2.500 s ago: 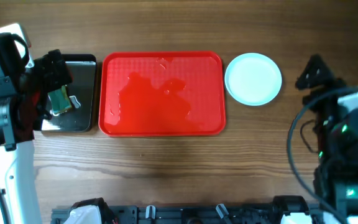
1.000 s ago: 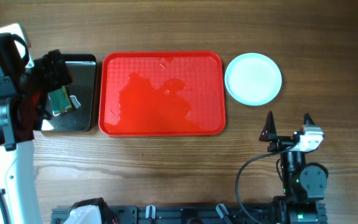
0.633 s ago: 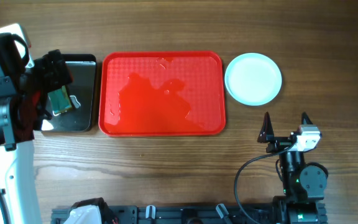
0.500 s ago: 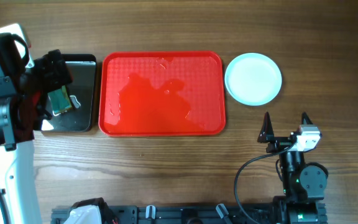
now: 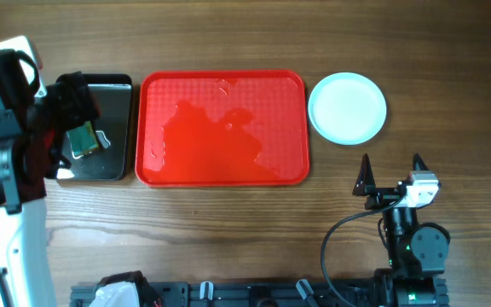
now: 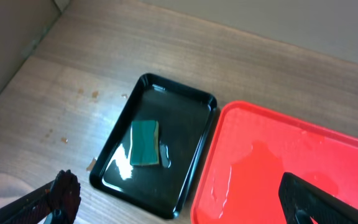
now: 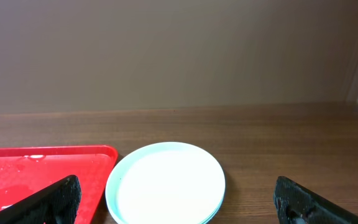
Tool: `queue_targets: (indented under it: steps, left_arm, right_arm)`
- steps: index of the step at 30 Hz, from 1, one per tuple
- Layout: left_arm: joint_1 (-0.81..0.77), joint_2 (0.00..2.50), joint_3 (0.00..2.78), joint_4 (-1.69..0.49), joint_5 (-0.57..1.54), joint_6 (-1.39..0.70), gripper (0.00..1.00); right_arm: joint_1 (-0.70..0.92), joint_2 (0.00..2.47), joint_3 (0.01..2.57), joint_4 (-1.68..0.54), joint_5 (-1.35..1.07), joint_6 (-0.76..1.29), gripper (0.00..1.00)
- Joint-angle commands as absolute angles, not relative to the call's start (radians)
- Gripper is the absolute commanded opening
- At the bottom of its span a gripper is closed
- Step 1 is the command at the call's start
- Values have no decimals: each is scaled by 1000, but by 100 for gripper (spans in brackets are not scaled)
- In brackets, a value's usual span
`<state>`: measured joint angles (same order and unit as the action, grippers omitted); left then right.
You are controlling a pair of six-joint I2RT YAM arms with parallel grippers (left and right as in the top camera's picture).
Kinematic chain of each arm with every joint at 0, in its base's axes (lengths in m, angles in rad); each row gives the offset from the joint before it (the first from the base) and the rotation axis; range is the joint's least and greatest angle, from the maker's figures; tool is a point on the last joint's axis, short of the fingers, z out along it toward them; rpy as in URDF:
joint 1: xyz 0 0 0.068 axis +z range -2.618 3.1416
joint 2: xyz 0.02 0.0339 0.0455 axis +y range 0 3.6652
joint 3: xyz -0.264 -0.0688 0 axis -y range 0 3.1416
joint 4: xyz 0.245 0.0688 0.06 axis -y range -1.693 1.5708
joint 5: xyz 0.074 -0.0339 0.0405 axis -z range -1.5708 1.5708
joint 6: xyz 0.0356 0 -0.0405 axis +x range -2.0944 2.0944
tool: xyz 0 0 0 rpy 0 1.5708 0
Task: Clean dirty plates on tray and stack at the side
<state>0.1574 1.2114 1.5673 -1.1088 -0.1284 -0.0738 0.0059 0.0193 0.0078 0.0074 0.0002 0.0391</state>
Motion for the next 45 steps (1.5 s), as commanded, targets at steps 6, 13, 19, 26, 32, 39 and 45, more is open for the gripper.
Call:
queue_targets:
  steps: [6,13,19,26,32,39,45]
  left_arm:
    - [152,875,1178,-849,-98,-90,100]
    - [152,538,648,-377,19,-91,100]
    - [152,311,310,-117,56,-90,100]
    - [152,76,81,-56,56,-90,100]
    - [152,3,6,-67,52,-90,100]
    - [152,3,6,-74,53,-91,100]
    - [152,3,6,-74,52,-90,100]
  right_arm:
    - [12,5,5,7,-12,28,100]
    - [12,5,5,7,-12,28,99]
    - [12,5,5,7,-12,28,99]
    - [12,5,5,7,-12,28,100]
    - [12,5,5,7,-12,28,100]
    - [12,5,5,7,-12,28,100]
    - [12,5,5,7,-12,28,100]
